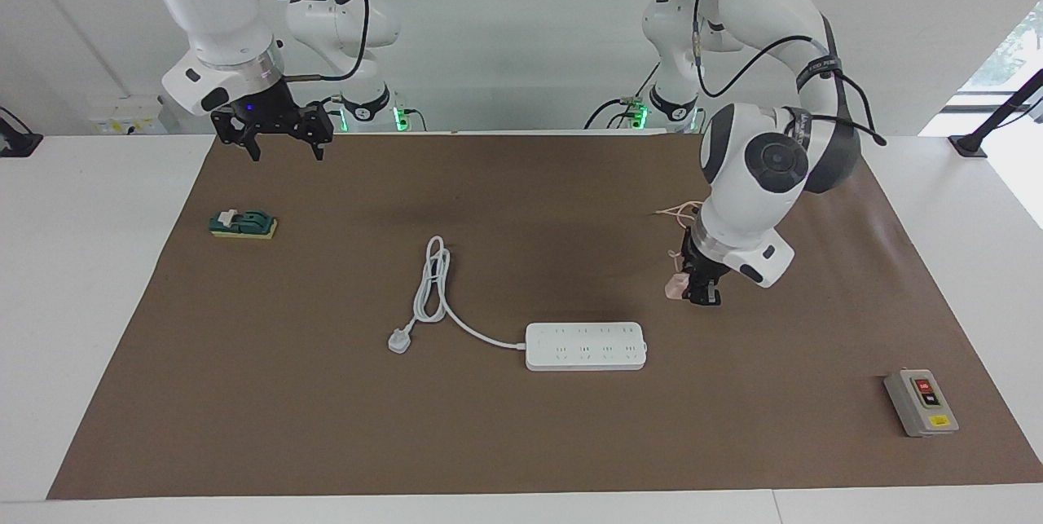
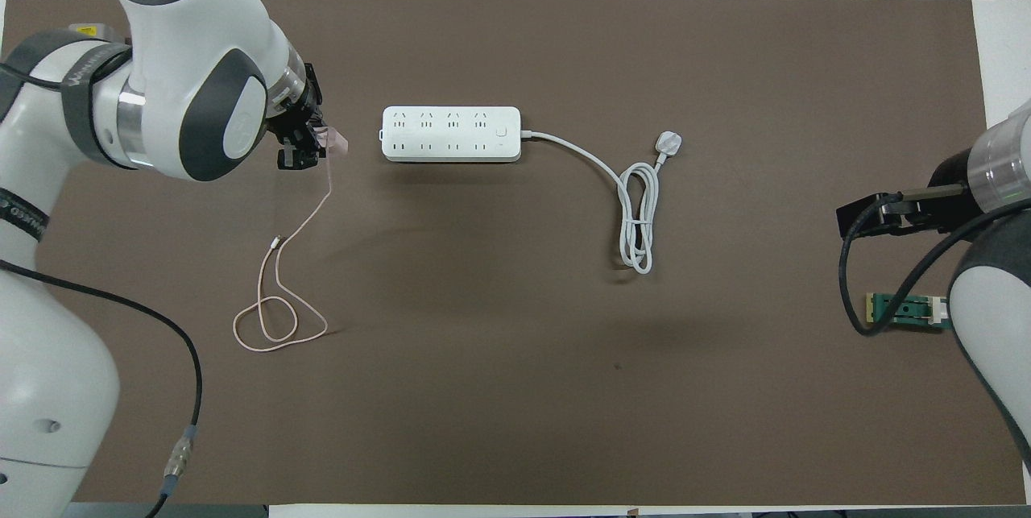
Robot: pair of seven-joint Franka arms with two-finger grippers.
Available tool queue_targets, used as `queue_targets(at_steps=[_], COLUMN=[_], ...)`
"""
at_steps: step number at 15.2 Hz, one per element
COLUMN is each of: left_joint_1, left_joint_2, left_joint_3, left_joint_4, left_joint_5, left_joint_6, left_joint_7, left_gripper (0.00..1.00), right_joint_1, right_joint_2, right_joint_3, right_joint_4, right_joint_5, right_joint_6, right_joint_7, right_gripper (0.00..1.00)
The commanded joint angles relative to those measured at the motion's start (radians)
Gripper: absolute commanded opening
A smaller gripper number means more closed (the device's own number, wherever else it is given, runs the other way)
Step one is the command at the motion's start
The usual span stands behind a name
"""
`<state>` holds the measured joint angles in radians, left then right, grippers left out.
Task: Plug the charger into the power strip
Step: 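Bring the charger with the left gripper to the power strip's end socket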
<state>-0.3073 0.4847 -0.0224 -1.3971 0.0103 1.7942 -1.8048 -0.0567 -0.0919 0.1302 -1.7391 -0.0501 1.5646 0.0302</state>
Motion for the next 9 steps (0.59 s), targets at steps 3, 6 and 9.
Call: queue_targets(at_steps=[3, 6, 9], left_joint_1=[-0.102, -0.115, -0.127], left_joint_2=[0.081, 0.081, 0.083], left_joint_3=[0.078, 0.076, 0.076], left_joint_4=[0.106, 0.106, 0.090], left_joint_5=[0.014, 0.017, 0.019], left_joint_6=[-0.039, -0.038, -0.023], left_joint_7=[-0.036, -0.041, -0.041], left_gripper=[0.00, 0.00, 0.00], right_joint_1=[0.101, 0.118, 0.117], right_joint_2=[-0.009, -0.006, -0.005], right_joint_3=[-0.095, -0.116, -0.115], right_joint_4=[-0.002, -0.005, -0.004], right_joint_5=[-0.005, -0.011, -0.011], right_joint_6=[-0.017, -0.012, -0.012], right_joint_7=[-0.003, -0.003, 0.001], right_gripper=[1.00, 1.00, 1.00])
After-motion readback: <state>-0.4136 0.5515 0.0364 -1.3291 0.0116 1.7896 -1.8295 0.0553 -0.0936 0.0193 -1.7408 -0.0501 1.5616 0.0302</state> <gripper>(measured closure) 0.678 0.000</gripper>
